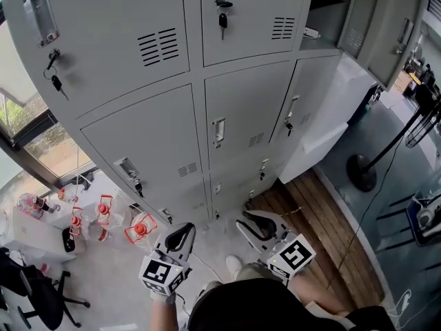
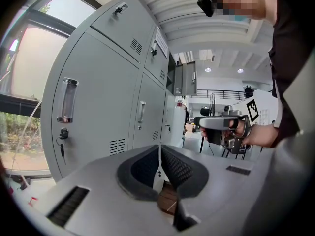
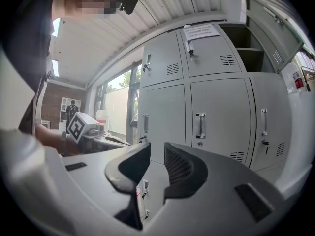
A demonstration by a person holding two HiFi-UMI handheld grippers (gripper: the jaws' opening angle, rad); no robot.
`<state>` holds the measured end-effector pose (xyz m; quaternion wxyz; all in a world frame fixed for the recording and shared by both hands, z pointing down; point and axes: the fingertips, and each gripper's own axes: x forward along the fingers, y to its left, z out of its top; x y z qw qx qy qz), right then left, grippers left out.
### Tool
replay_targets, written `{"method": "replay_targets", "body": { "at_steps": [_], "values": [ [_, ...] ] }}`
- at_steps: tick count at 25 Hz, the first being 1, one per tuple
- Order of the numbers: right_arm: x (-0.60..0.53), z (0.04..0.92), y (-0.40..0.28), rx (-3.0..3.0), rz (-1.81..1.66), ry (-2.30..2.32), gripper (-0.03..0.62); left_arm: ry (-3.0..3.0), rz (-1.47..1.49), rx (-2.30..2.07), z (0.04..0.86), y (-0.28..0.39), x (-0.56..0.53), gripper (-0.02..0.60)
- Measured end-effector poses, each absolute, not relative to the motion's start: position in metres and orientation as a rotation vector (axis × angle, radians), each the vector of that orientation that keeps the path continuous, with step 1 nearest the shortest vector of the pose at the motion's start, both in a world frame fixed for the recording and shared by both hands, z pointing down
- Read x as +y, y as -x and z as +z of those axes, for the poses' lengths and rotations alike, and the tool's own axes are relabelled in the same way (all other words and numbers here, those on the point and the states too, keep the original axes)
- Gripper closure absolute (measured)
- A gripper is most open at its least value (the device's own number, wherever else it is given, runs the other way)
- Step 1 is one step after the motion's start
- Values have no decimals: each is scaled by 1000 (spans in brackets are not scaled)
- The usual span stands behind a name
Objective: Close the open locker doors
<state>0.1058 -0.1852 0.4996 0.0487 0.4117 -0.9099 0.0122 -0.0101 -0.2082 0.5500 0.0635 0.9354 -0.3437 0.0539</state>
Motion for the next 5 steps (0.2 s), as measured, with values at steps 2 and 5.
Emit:
{"method": "replay_targets", "body": {
  "at_steps": [2, 5],
  "values": [
    [-187, 501, -105, -2774, 43, -1257, 511, -2825, 159, -1046, 548, 11, -210, 571],
    [-189, 502, -104, -2775, 41, -1257, 511, -2823, 160, -1055, 549, 12, -212, 571]
  ]
}}
